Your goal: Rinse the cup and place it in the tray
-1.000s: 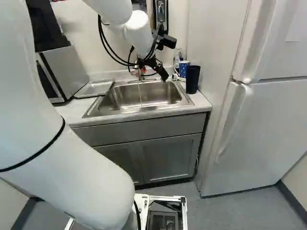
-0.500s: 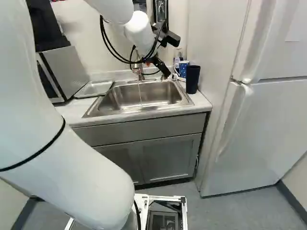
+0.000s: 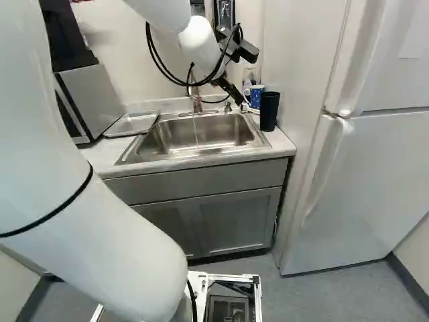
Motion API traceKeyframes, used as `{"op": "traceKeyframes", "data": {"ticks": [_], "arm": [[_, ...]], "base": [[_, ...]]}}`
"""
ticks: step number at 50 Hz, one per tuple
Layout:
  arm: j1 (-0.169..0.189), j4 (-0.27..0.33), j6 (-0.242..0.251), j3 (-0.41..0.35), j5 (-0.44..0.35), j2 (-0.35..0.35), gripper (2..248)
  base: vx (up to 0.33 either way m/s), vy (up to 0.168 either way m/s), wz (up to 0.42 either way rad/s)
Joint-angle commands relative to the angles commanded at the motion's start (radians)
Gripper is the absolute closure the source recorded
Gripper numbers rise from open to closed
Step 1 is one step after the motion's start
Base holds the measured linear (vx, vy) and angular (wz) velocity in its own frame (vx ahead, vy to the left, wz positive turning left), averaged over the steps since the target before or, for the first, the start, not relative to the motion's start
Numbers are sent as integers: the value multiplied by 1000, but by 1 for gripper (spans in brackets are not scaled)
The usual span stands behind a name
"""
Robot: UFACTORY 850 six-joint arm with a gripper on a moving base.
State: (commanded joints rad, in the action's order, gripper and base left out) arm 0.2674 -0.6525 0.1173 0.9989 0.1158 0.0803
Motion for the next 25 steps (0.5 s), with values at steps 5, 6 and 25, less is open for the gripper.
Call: {"op": "traceKeyframes", "data": {"ticks": [5, 6, 25], "arm": [[9, -18, 52, 4, -15, -4, 3], [10, -22, 62, 4, -18, -4, 3], [26, -99, 261, 13, -69, -13, 3]], "base": [[0, 0, 0], [0, 0, 0], [0, 0, 0]]}}
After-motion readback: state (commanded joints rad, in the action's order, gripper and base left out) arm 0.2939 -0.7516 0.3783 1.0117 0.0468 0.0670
